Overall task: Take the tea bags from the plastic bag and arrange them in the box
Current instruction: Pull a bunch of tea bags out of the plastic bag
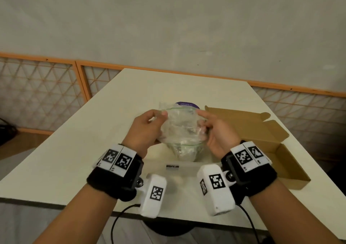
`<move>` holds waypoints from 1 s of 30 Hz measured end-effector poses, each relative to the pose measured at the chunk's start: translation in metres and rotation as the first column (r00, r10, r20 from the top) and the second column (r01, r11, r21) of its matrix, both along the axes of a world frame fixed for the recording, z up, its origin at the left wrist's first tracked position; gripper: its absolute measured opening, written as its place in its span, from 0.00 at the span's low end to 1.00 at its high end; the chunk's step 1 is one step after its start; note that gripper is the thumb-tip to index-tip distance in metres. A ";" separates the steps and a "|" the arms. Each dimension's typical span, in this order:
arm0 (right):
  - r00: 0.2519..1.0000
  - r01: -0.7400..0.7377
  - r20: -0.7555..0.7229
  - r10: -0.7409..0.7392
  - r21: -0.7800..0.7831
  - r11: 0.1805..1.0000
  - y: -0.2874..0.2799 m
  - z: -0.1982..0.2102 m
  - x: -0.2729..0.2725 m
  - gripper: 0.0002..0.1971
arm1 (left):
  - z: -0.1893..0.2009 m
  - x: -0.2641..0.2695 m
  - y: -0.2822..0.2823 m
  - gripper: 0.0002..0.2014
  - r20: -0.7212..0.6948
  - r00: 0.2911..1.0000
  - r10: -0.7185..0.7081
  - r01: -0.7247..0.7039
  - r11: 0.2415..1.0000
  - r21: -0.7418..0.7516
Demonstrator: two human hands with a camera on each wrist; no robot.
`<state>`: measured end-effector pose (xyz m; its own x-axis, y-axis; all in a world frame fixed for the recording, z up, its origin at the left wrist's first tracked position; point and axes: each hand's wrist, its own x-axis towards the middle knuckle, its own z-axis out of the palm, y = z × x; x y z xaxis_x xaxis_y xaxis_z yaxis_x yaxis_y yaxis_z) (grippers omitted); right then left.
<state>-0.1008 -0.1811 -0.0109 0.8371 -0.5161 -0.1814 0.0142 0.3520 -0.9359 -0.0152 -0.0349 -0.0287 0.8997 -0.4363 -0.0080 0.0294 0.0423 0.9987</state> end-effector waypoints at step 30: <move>0.968 -0.039 -0.244 0.047 0.038 0.998 -0.019 0.013 -0.013 0.09 | 0.012 -0.025 -0.002 0.13 -0.501 0.816 -0.289 0.105 0.925 -0.364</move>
<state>-0.1138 -0.2003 0.0017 0.7863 -0.4707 -0.4002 -0.2302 0.3780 -0.8967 -0.0400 -0.0372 -0.0166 0.6838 -0.6660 -0.2980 0.5964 0.2750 0.7541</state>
